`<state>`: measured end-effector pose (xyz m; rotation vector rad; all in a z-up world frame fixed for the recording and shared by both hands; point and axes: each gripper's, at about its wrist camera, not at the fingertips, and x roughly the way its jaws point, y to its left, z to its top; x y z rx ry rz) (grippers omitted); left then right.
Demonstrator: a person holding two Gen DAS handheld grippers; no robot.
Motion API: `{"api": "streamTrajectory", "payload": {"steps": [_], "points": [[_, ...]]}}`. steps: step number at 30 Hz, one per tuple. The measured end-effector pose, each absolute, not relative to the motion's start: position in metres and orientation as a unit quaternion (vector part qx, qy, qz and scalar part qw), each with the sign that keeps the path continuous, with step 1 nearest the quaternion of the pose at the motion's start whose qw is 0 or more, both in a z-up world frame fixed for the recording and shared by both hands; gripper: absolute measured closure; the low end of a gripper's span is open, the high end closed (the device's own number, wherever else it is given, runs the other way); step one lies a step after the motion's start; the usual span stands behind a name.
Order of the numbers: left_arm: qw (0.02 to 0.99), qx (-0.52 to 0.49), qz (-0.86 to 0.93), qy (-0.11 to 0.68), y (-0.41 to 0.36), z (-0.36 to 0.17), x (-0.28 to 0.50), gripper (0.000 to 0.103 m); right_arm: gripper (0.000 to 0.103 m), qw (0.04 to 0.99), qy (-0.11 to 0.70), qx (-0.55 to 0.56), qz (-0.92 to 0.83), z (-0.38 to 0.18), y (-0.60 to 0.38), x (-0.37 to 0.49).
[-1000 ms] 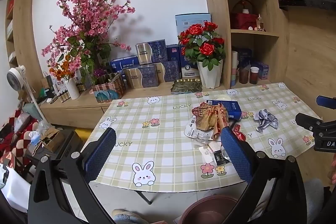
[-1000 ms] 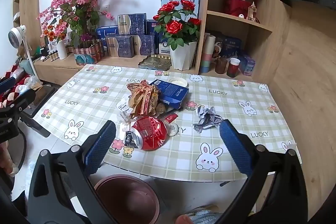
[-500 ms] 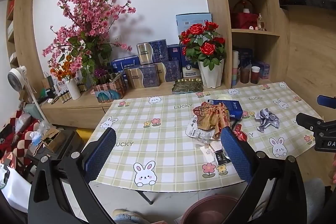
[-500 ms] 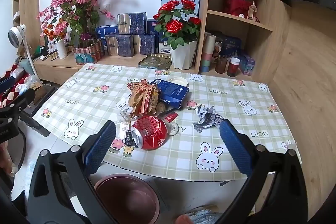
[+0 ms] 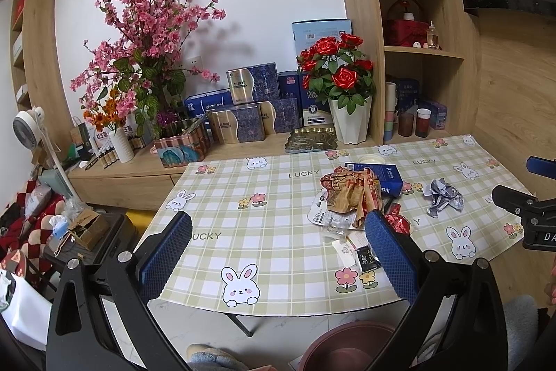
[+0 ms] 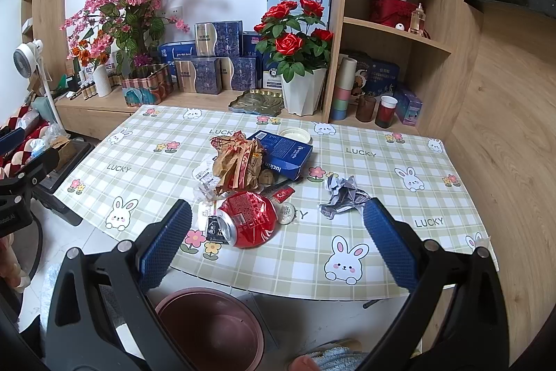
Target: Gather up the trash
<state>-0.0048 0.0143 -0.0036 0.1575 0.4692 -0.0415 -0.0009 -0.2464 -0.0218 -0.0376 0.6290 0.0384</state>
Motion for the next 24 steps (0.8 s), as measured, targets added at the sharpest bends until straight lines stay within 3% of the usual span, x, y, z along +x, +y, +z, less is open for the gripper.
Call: {"api": "streamTrajectory", "payload": {"steps": [24], "points": [[0.969,0.078,-0.019,0.235,0.0058,-0.0077,-0.0016,0.005,0.006,0.951,0.309,-0.019,0.019,-0.0222,-0.2464,-0.0019]]}}
